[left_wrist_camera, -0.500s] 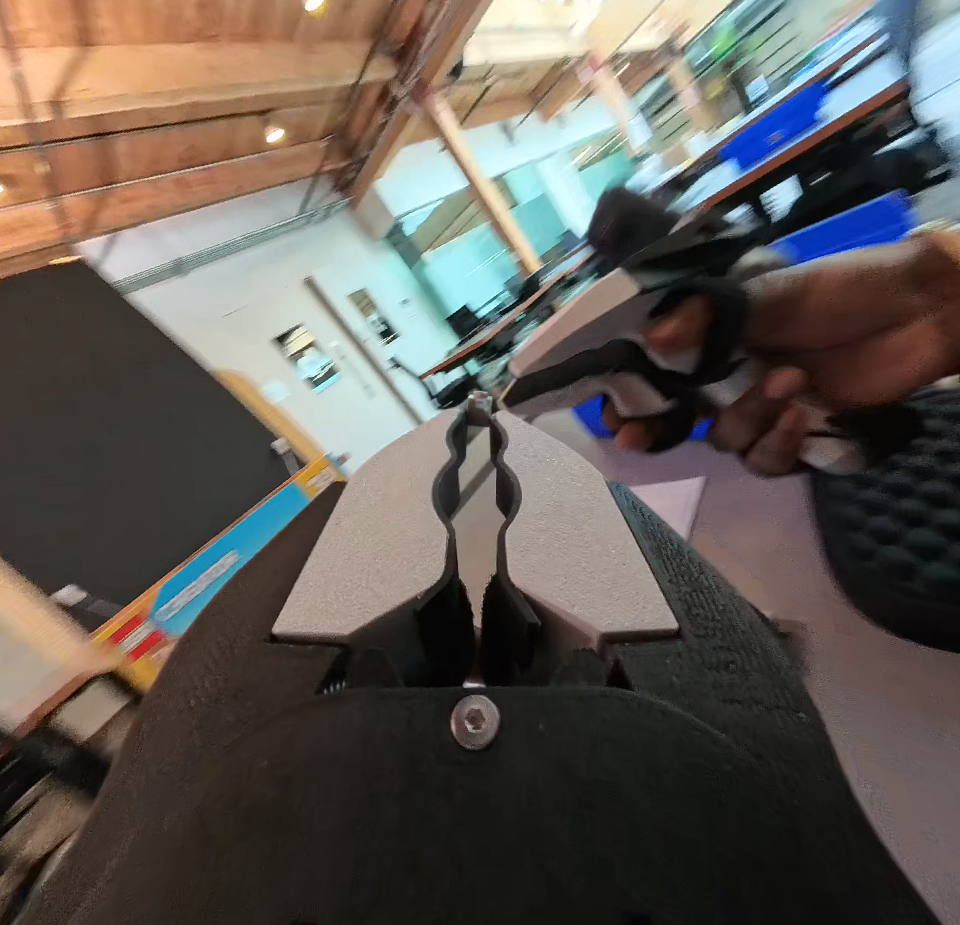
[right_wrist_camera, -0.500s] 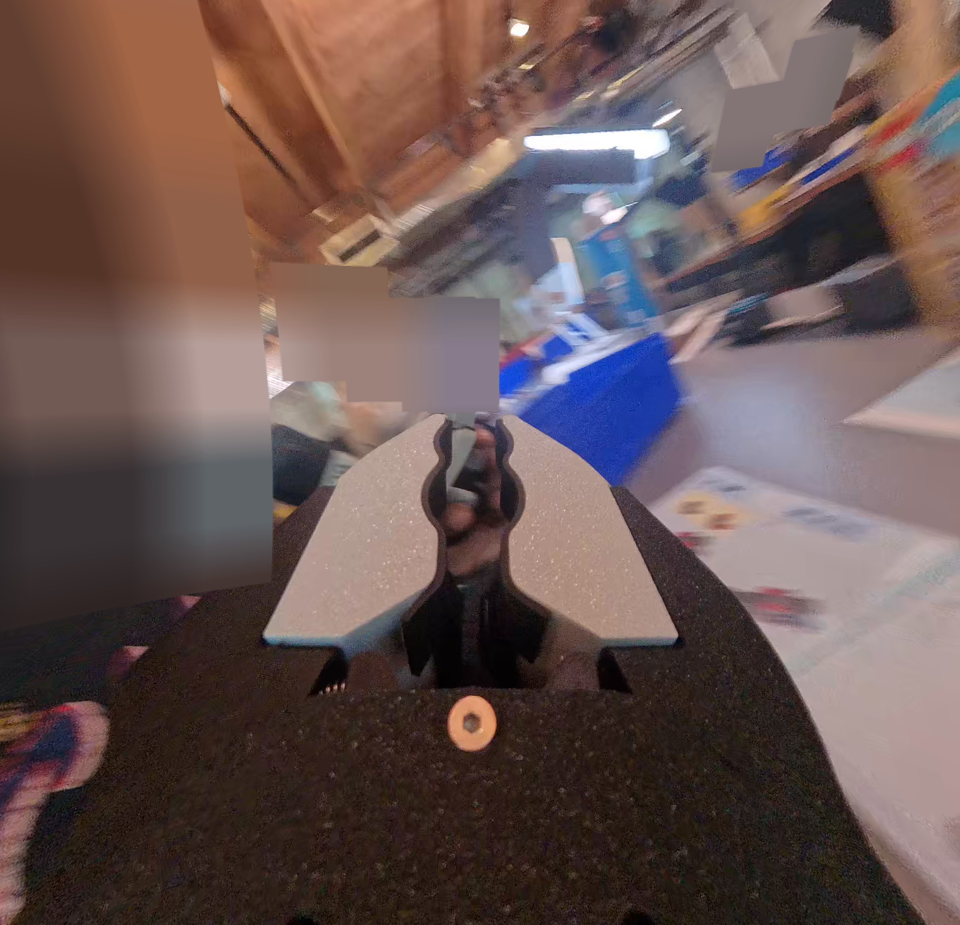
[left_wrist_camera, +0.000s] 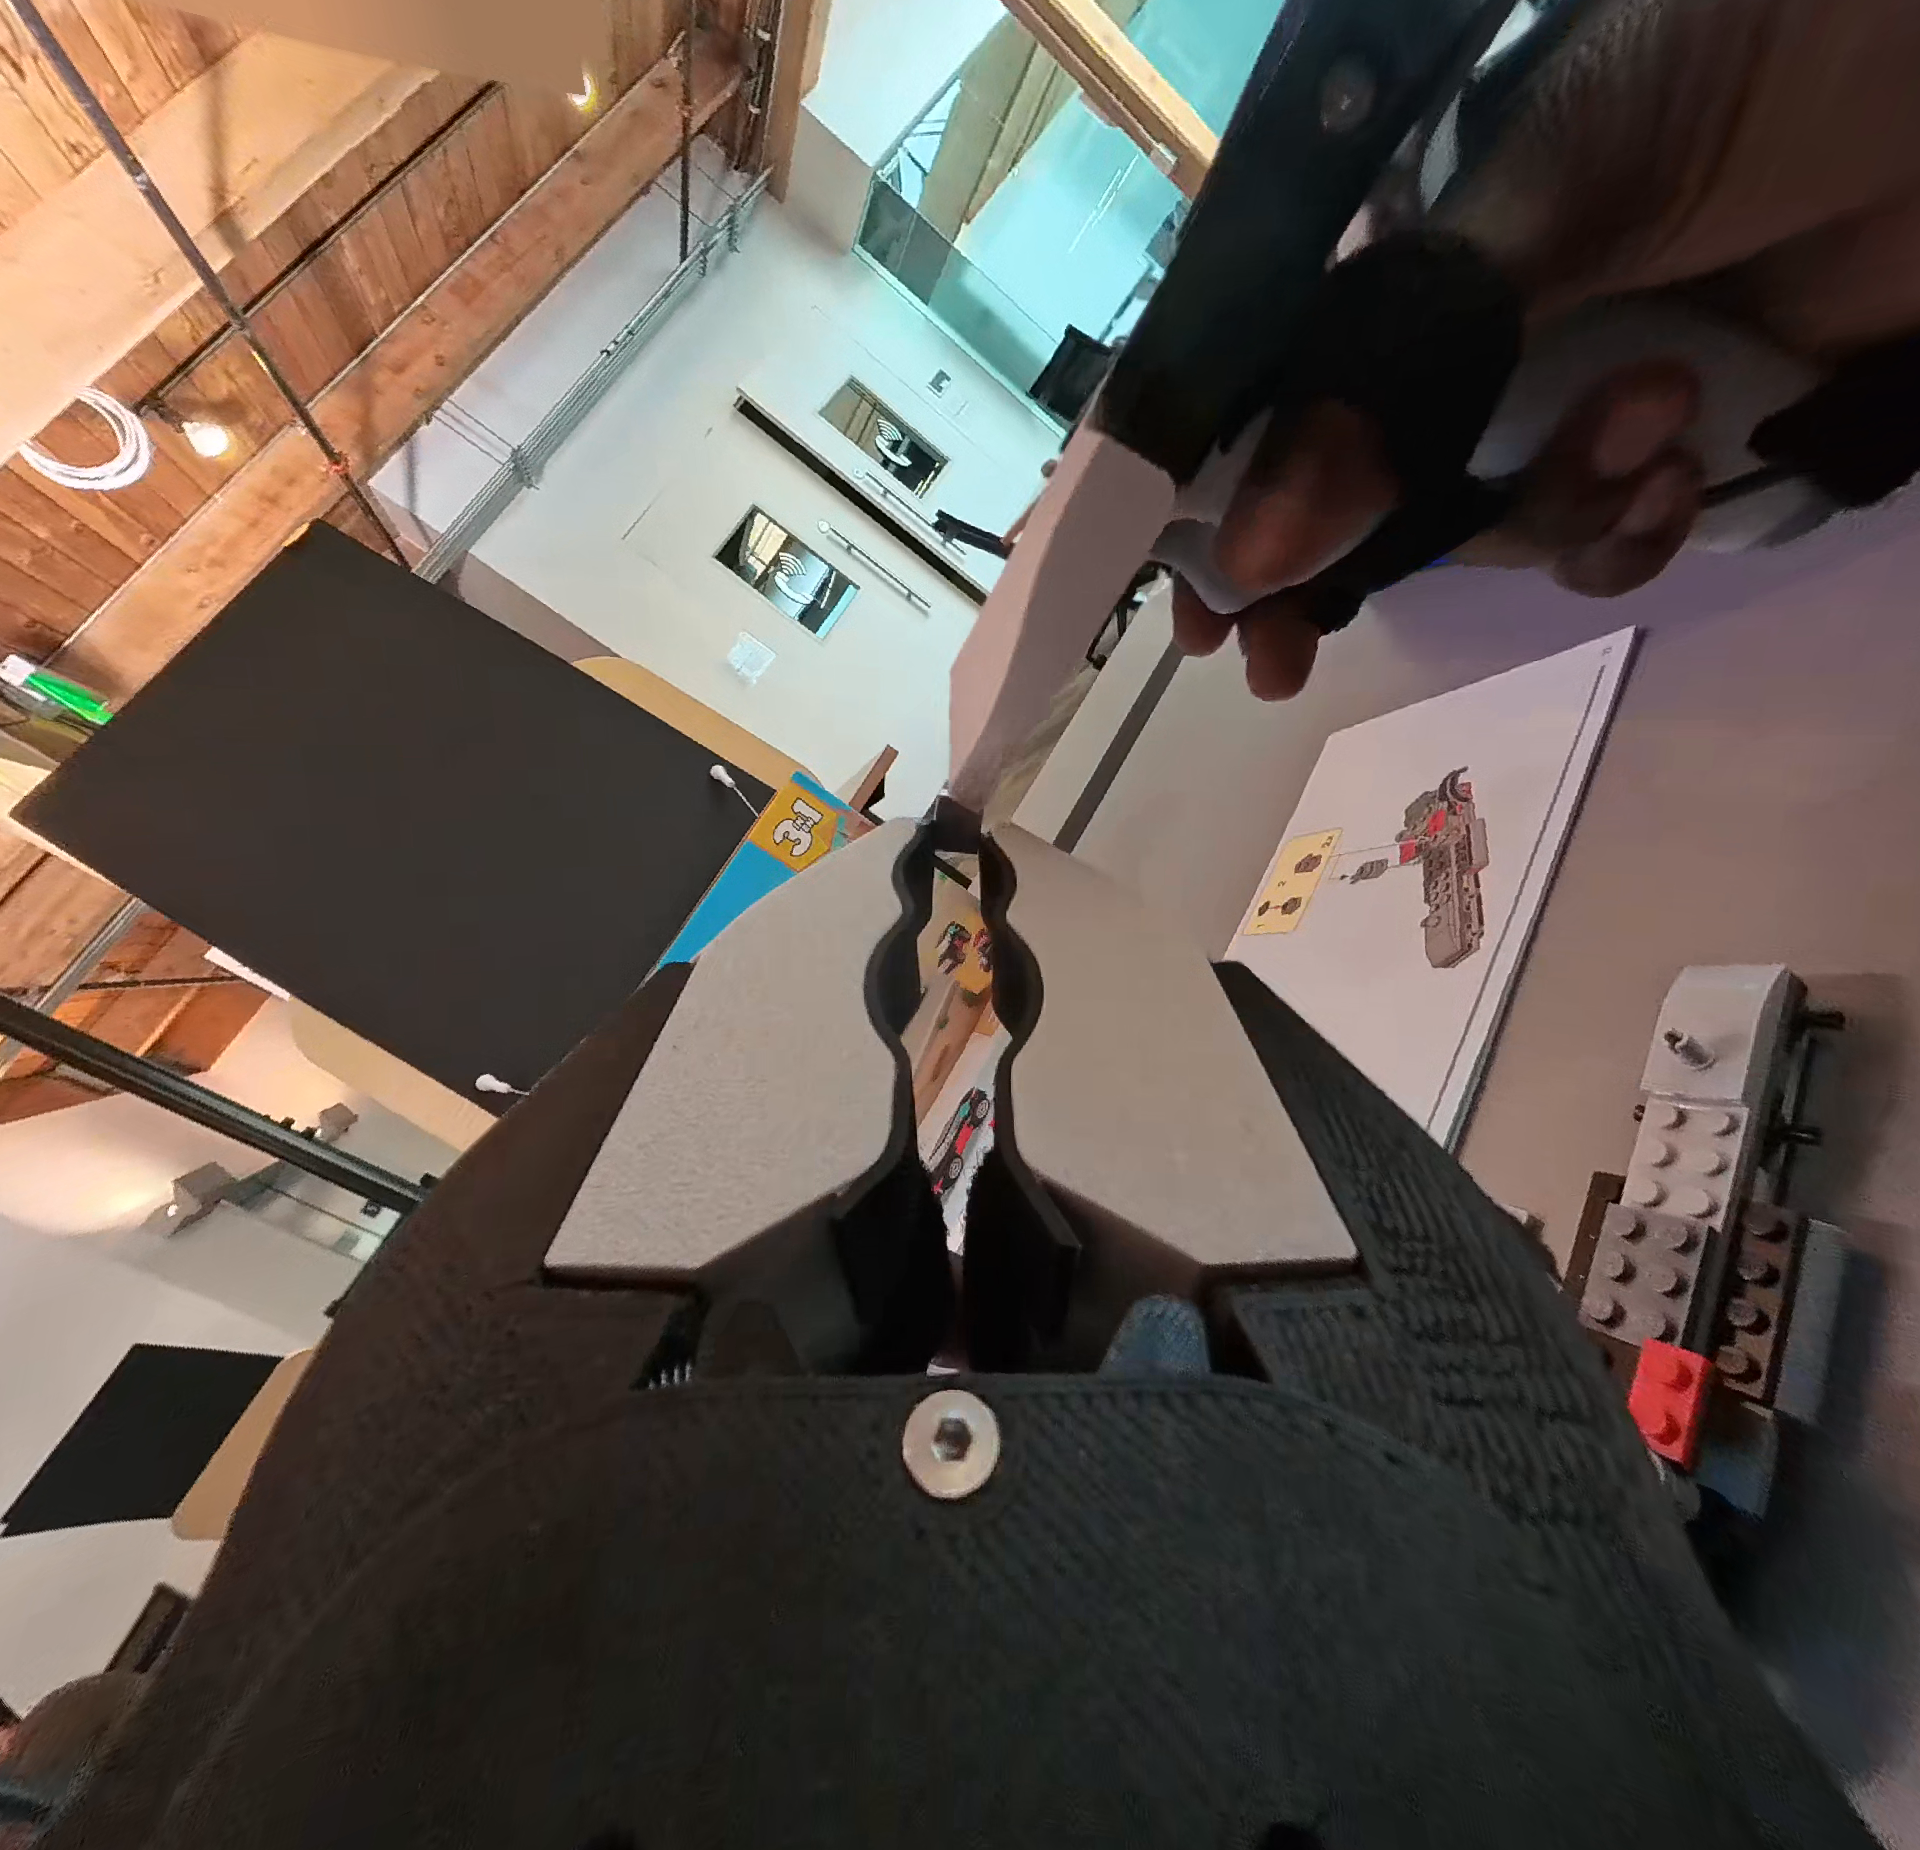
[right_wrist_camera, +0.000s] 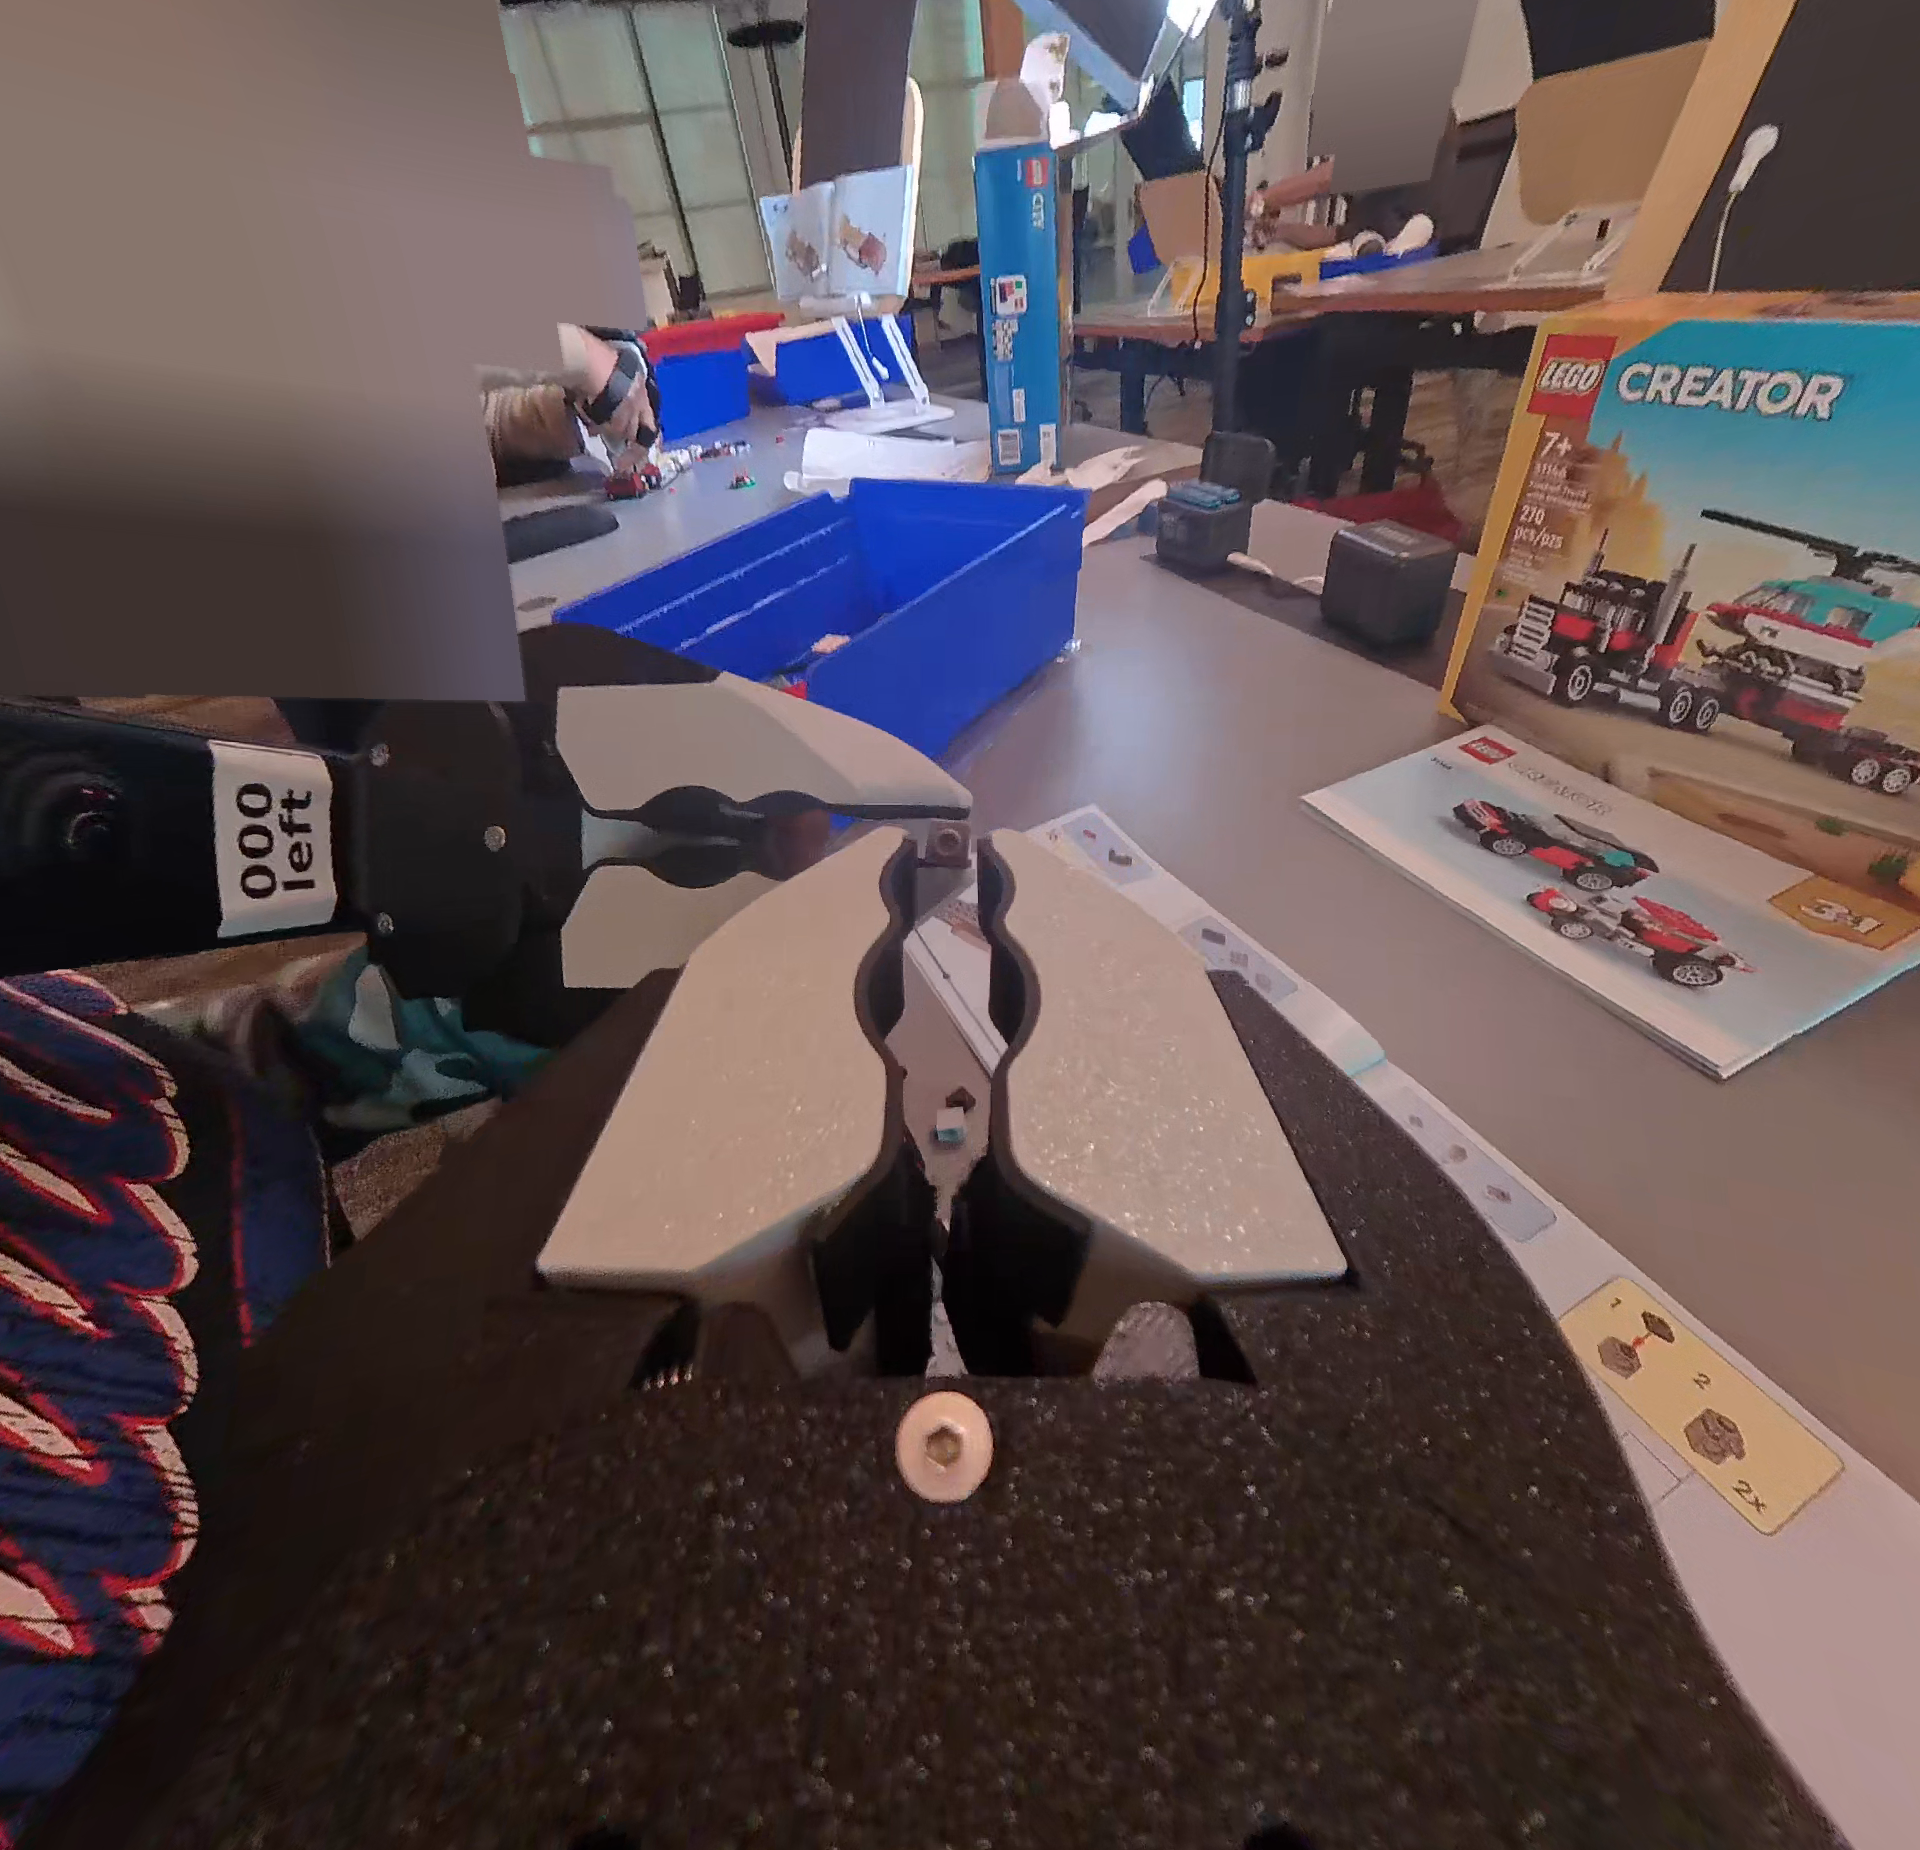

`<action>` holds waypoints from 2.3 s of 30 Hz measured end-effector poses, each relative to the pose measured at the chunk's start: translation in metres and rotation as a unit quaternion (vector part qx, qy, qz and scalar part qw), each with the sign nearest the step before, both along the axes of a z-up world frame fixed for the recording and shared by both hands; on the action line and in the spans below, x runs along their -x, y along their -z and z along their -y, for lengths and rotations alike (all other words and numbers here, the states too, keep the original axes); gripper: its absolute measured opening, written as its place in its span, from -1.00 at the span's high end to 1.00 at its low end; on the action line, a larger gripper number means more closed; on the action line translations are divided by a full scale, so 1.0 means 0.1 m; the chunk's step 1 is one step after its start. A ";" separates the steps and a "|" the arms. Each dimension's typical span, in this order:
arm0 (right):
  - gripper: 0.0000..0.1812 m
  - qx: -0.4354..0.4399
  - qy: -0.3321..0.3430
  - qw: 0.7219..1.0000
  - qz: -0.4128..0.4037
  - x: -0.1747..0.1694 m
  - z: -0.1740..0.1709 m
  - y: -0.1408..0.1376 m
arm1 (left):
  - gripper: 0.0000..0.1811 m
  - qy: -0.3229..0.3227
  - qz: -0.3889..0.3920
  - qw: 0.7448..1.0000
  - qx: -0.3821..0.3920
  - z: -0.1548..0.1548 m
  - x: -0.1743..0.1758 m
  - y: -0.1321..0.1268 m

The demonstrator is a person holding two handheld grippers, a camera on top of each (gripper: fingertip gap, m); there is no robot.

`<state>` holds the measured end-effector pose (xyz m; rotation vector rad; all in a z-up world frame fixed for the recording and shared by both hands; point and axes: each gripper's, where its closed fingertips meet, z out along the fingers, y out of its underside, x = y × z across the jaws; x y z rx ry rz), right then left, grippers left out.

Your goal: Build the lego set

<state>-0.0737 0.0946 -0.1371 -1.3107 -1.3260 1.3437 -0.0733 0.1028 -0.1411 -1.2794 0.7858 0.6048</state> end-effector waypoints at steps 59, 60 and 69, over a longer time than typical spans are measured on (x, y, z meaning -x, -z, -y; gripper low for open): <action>0.59 -0.040 0.148 0.956 0.251 -0.86 -1.15 1.22 | 0.81 0.150 0.058 0.831 0.533 0.39 0.56 1.40; 0.59 -0.041 0.145 0.956 0.251 -0.85 -1.14 1.22 | 0.81 0.165 0.046 0.822 0.543 0.39 0.54 1.41; 0.60 -0.050 0.131 0.958 0.250 -0.79 -1.10 1.22 | 0.84 0.224 0.000 0.773 0.593 0.34 0.43 1.53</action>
